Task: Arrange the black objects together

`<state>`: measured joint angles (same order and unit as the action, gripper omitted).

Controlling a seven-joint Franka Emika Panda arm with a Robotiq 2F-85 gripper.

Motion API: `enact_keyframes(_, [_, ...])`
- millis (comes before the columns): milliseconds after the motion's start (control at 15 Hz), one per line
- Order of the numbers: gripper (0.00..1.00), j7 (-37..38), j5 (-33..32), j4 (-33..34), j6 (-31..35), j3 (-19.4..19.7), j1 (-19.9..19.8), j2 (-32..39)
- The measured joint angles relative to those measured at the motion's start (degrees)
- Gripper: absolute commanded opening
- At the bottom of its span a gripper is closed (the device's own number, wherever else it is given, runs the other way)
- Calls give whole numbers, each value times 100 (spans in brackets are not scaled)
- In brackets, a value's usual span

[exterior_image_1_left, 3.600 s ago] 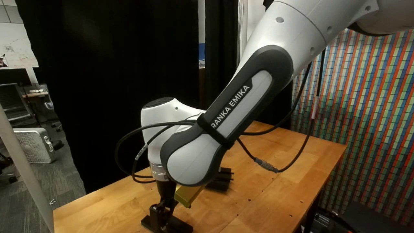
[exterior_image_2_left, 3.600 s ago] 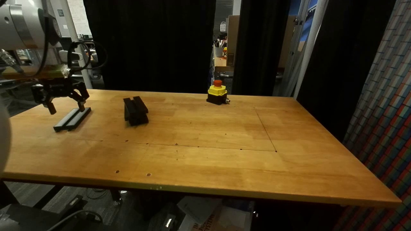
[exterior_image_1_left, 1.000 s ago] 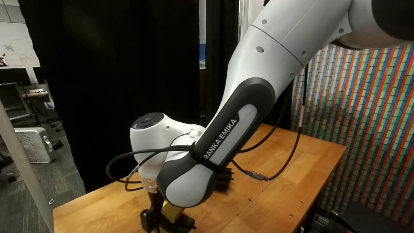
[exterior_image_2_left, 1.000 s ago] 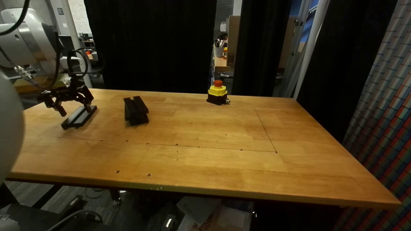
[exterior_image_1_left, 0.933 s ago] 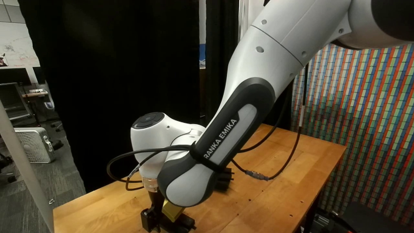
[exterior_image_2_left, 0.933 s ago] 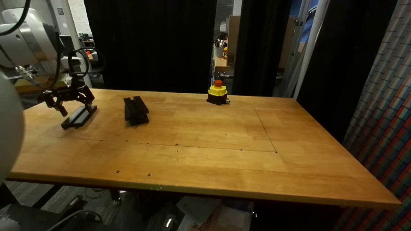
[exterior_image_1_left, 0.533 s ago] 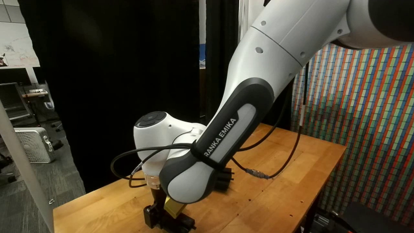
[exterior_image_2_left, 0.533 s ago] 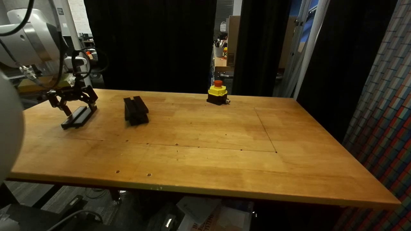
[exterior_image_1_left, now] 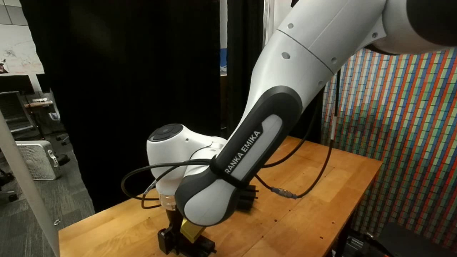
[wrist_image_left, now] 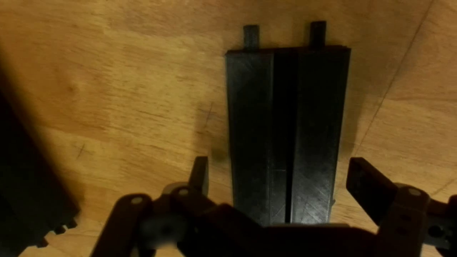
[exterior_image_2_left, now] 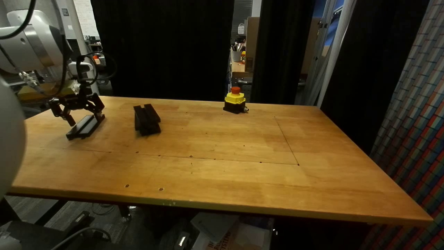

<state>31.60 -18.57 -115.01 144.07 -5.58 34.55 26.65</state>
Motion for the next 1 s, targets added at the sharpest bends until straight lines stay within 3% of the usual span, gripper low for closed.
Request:
enact_keyframes(467, [100, -57, 41, -10, 0, -25, -20, 32])
enact_keyframes(533, [91, -78, 51, -10, 0, -25, -31, 32])
enact_keyframes(600, [74, -112, 75, -11, 0, -26, -46, 32])
enact_keyframes(800, [51, -346, 257, -16, 0, -80, -146, 33])
enact_keyframes(867, [45, -456, 350, -18, 0, -122, -203, 35])
enact_keyframes(1000, [45, -689, 543, -16, -7, -230, -346, 25])
